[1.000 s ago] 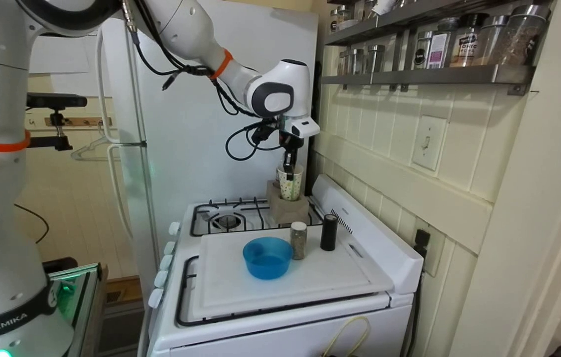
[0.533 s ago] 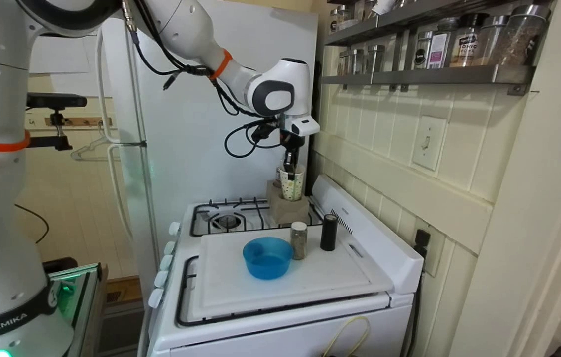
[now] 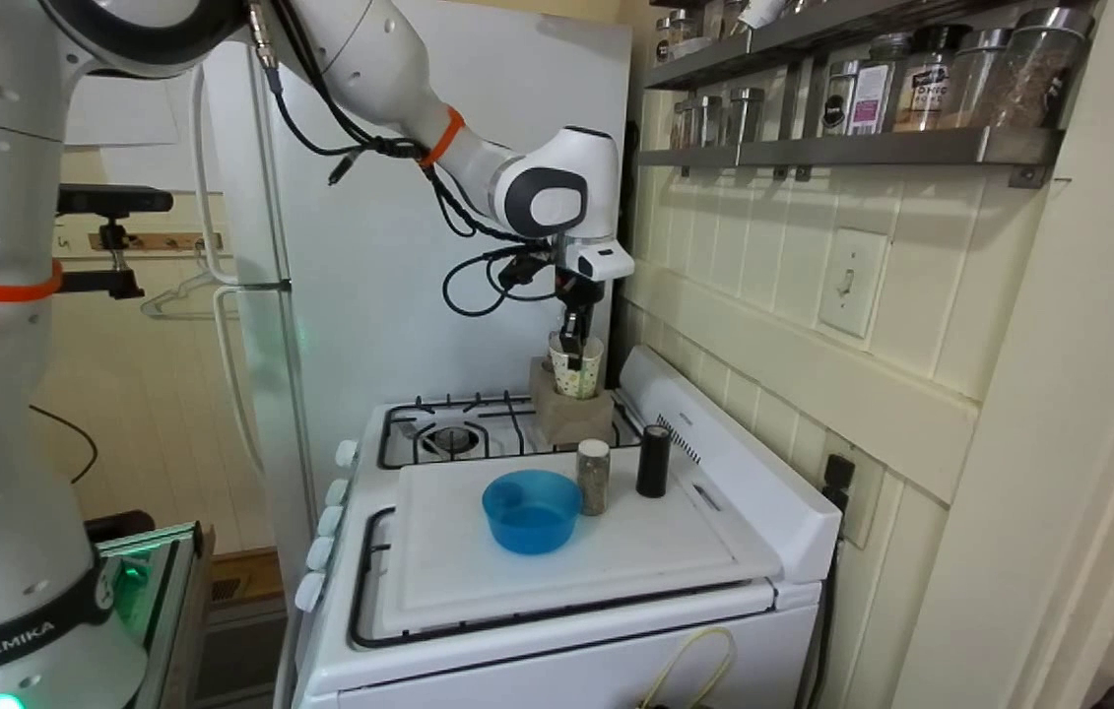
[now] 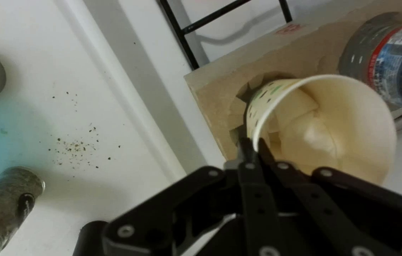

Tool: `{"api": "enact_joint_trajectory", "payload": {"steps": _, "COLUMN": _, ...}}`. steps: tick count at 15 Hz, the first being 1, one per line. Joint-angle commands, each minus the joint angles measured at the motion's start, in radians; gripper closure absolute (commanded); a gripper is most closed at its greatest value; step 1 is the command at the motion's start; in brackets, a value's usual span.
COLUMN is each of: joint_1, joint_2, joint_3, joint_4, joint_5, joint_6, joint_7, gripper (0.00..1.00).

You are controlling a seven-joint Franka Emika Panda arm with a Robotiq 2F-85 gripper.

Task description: Put the coffee cup into the cup holder

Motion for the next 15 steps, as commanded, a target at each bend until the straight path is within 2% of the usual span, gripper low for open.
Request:
{"api": "enact_joint_trajectory", "payload": {"steps": 1, "joint_1": 0.019, "joint_2": 0.045, "joint_3": -0.024, "joint_4": 0.026, "joint_5": -0.048, "joint_6": -0.008, "joint_7": 0.048, "gripper": 0.99}}
{"api": "enact_joint_trajectory", "payload": {"steps": 6, "joint_1": 0.025, "joint_2": 0.081, "joint_3": -0.028, "joint_4": 0.042, "joint_5": -0.059, "joint_6": -0.014, "joint_7": 0.046, "gripper": 0.99}}
{"api": "enact_joint_trajectory", "payload": {"steps": 7, "joint_1": 0.028, "joint_2": 0.087, "joint_3": -0.029, "joint_4": 0.047, "joint_5": -0.061, "joint_6": -0.012, "joint_7": 0.051, "gripper": 0.72}}
{"api": "enact_joint_trajectory", "payload": {"steps": 8, "joint_1": 0.028, "joint_2": 0.091, "joint_3": -0.029, "joint_4": 0.051, "joint_5": -0.061, "joint_6": -0.012, "joint_7": 0.046, "gripper": 0.71}}
{"api": "enact_joint_trajectory", "payload": {"steps": 15, "joint_1": 0.05, "joint_2": -0.023, "joint_3": -0.02, "joint_4": 0.031, "joint_5": -0.082, "joint_6": -0.041, "joint_7": 0.051, "gripper": 0.2}}
